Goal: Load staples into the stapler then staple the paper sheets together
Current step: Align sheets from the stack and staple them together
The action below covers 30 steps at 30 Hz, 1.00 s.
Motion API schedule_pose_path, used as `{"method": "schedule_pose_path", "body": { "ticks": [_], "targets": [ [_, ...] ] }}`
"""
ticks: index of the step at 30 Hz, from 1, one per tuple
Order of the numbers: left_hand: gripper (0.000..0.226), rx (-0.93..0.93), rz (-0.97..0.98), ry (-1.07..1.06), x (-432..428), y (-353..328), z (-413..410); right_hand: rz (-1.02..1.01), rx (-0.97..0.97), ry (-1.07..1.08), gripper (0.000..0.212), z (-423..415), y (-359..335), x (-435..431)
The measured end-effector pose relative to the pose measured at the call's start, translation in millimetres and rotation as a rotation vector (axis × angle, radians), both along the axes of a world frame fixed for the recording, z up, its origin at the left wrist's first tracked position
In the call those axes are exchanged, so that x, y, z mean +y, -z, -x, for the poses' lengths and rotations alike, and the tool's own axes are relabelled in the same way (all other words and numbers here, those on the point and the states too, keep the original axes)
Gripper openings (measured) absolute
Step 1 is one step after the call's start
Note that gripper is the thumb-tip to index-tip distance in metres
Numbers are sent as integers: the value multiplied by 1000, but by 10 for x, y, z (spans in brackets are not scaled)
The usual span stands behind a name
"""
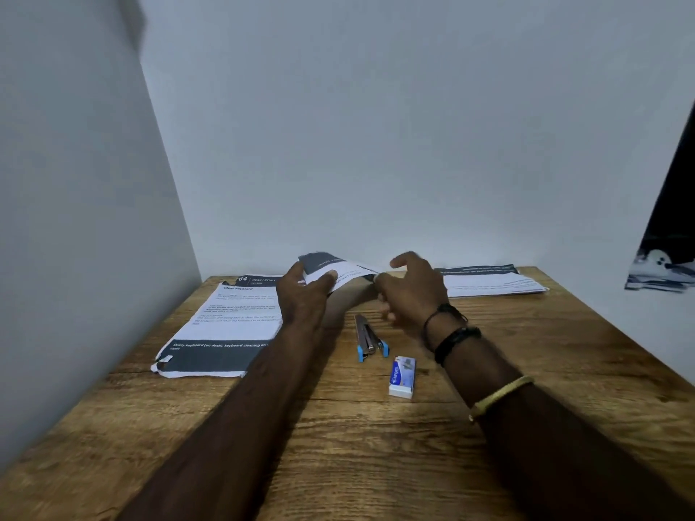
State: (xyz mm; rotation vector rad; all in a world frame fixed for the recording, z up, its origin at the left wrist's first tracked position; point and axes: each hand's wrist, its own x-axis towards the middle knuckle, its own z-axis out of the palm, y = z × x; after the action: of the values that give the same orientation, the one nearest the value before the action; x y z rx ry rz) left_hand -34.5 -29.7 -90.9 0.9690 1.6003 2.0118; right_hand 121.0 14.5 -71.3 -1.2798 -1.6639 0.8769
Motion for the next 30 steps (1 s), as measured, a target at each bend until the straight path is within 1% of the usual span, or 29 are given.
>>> {"method": "schedule_pose_path", "body": {
  "ticks": [2,3,5,8,10,11,12,15,16,19,22,25,28,30],
  "targets": [
    [14,-66,-20,60,24,-9,-63,185,327,-57,21,-32,-33,11],
    [15,-79,-19,81,40,-10,-103,206,410,-36,15,-62,-55,27],
    [25,-53,-9,86,69,-13,-195,156,463,18,16,-134,-100,67],
    [32,19,-30,65,129,-76,-395,37,485,56,20,-312,-177,81],
    [50,51,-23,45,208,-124,-560,-15,485,100,20,-450,-202,89],
    [56,78,-13,28,253,-148,-650,-43,473,124,16,-520,-199,109],
    [57,110,-13,19,299,-168,-745,-76,456,147,12,-596,-185,136],
    [52,266,-12,30,438,-184,-1013,-132,349,264,25,-803,-99,260],
    [53,321,8,54,482,-176,-1094,-134,331,297,26,-868,-54,322],
    [56,453,121,179,622,-131,-1289,-91,300,366,24,-1021,75,524],
    [49,606,227,237,753,-33,-1424,-25,253,428,24,-1167,217,727],
    [44,704,297,243,849,84,-1528,58,205,466,24,-1300,356,884],
    [43,757,378,289,946,159,-1578,119,145,468,14,-1398,409,979],
    [45,810,411,327,1008,196,-1579,147,59,459,15,-1435,400,982]
  ]
}}
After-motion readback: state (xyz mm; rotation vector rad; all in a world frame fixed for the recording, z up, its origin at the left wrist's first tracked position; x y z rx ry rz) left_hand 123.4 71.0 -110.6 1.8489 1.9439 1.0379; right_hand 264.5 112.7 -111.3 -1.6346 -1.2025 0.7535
